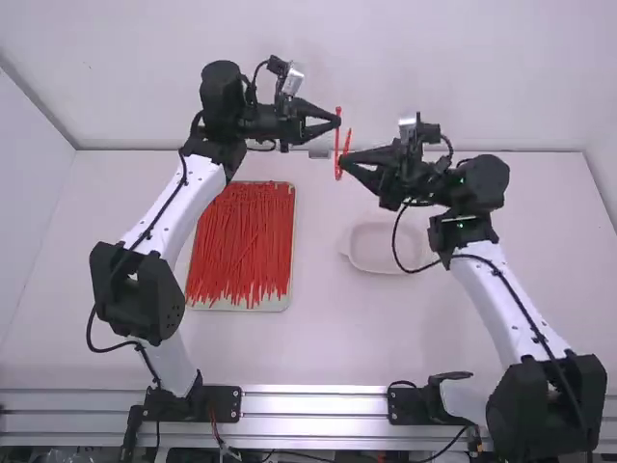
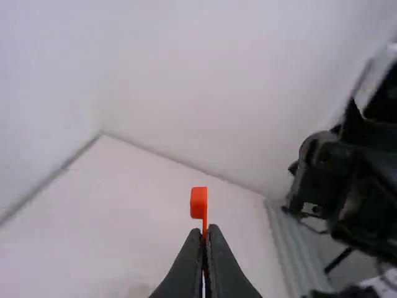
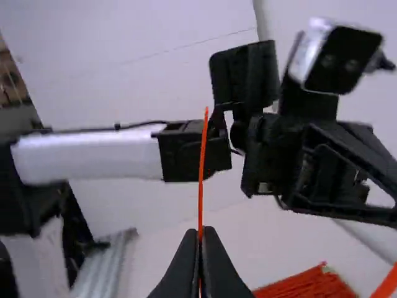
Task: Fasten the cable tie
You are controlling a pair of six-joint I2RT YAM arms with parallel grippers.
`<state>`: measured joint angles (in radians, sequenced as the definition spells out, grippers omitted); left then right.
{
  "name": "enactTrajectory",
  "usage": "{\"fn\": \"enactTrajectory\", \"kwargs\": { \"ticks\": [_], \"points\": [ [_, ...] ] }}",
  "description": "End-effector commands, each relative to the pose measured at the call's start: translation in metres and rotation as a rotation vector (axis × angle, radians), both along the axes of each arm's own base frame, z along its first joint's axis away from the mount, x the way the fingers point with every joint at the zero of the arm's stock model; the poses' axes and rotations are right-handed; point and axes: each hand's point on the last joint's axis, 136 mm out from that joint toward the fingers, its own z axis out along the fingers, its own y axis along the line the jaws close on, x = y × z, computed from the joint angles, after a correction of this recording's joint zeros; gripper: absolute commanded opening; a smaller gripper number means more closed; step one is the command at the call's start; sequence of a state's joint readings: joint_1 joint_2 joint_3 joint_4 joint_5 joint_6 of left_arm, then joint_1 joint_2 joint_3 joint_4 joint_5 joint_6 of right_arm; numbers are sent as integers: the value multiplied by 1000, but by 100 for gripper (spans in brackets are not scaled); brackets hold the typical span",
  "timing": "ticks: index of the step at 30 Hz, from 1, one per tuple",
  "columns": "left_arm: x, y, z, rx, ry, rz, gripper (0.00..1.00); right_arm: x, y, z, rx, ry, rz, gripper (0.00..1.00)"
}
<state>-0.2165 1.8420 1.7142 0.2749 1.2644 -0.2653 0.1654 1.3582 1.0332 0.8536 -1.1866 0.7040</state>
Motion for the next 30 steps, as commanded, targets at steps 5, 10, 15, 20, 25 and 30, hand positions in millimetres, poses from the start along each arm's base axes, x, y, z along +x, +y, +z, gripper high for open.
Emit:
{"fn": "enactTrajectory", "kwargs": {
  "ticks": [5,10,15,20,25,30],
  "points": [
    [-12,-4,16,-6,-314,-36,2,4,5,6,10,212,25,0],
    [-20,-5,15,-6,-357,-78,2,9,4,-5,-6,281,11,0],
    [-55,-1,10,-22,-543,-282,2,8,7,-13,-19,324,20,0],
    [-57,-1,10,-25,-564,-290,2,5,12,-13,-18,336,33,0],
    [-57,-1,11,-26,-581,-290,2,0,20,-13,-21,338,54,0],
    [-57,-1,13,-28,-600,-289,2,6,24,-20,-20,391,22,0]
  ]
}}
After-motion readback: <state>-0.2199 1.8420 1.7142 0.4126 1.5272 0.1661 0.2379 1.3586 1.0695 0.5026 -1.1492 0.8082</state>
